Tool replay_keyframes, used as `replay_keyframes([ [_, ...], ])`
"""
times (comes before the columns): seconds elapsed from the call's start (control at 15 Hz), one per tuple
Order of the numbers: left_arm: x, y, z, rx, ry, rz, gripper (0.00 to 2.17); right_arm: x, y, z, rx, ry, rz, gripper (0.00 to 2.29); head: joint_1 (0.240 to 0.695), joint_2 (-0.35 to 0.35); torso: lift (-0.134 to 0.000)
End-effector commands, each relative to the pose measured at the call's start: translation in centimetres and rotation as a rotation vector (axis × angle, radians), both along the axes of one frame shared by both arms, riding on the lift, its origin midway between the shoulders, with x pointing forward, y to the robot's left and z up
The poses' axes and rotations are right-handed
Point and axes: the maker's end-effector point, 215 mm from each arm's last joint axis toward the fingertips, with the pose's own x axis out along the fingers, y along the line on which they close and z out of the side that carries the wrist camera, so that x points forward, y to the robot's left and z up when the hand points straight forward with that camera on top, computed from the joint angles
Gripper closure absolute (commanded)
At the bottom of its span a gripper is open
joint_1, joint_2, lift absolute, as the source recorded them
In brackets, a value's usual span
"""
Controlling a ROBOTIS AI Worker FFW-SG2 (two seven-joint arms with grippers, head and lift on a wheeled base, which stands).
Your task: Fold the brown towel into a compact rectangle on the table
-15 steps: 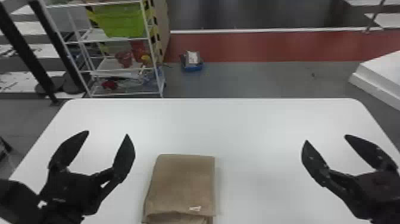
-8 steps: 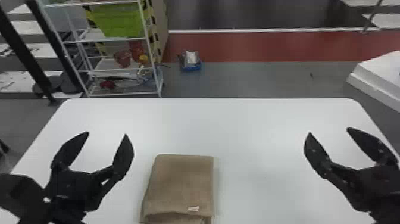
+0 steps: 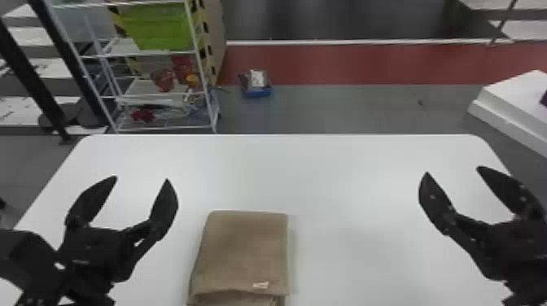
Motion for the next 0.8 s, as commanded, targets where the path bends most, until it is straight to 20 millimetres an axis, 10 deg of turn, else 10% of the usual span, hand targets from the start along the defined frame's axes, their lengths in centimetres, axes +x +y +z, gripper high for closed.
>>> replay_keyframes([
  [0.0, 0.06, 0.07, -0.06, 0.001, 0.001, 0.001, 0.08, 0.00, 0.11, 0.12, 0.001, -0.003, 0.006, 0.13, 0.695, 0.046, -0.124],
  [0.73, -0.03, -0.07, -0.11, 0.004, 0.001, -0.003, 0.08, -0.22, 0.43, 0.47, 0.000, -0.012, 0.018, 0.13, 0.695, 0.052, -0.124],
])
